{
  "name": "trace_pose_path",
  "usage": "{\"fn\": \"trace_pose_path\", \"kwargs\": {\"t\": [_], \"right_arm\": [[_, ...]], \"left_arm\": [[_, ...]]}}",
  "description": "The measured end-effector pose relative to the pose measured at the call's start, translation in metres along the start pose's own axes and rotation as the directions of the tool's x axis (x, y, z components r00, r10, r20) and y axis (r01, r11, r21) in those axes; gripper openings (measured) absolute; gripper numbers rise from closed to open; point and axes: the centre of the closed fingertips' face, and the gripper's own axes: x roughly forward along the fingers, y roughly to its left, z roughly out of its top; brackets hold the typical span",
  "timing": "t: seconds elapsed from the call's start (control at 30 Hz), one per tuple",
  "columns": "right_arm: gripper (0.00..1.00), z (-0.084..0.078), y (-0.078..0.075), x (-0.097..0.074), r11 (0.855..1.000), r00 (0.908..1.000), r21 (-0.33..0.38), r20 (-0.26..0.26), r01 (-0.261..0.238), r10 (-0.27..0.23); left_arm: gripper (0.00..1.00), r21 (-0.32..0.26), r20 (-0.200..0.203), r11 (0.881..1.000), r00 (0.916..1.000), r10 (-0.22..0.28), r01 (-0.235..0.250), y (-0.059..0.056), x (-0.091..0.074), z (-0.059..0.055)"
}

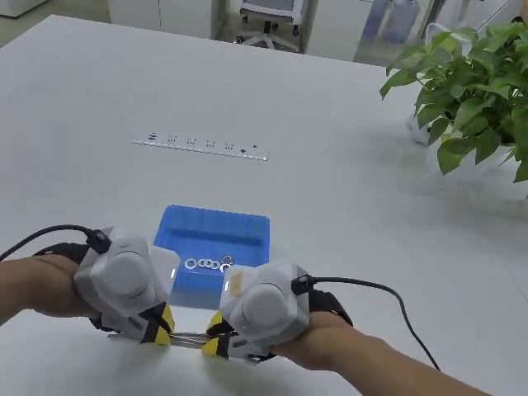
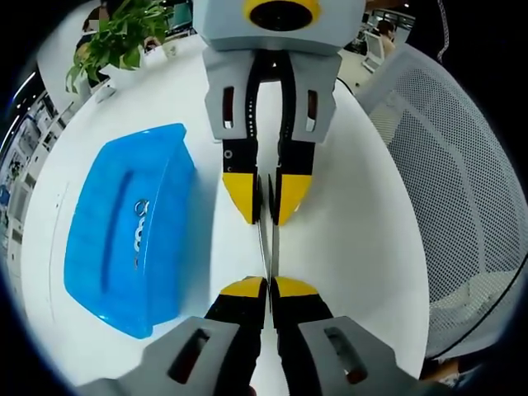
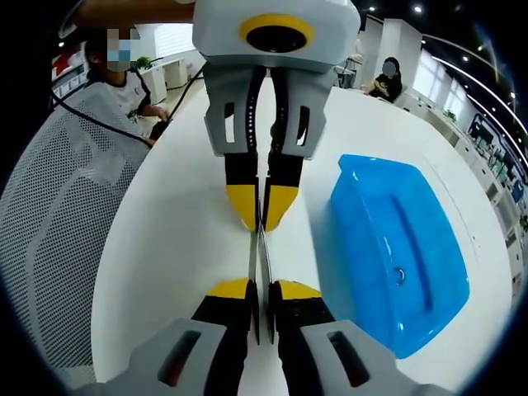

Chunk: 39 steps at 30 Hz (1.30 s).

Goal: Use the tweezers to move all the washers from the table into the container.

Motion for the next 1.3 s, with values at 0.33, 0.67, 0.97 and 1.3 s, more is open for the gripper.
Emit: {"fn": "trace_pose_path", "kwargs": {"t": [0.33,0.67,0.97,1.3], "right_arm": [[0.16,-0.002,-0.001,-0.002,1.000,0.9999,0.002,-0.002,0.012,-0.012],[0.25,0.006,-0.008,-0.030,0.995,0.9933,0.051,0.070,0.089,-0.093],[0.37,0.001,-0.022,-0.075,0.965,0.9686,0.189,0.136,0.181,-0.208],[0.60,-0.024,-0.031,-0.114,0.910,0.9357,0.316,0.136,0.270,-0.325]], "left_arm": [[0.09,-0.004,0.002,1.000,1.0000,0.008,-0.008,-0.001,0.000,0.000],[0.20,-0.078,0.044,0.995,0.9972,0.060,-0.056,-0.002,-0.018,-0.004],[0.35,-0.201,0.136,0.972,0.9790,0.152,-0.123,0.001,-0.053,-0.001],[0.56,-0.318,0.265,0.925,0.9178,0.296,-0.207,0.006,-0.092,0.020]]}}
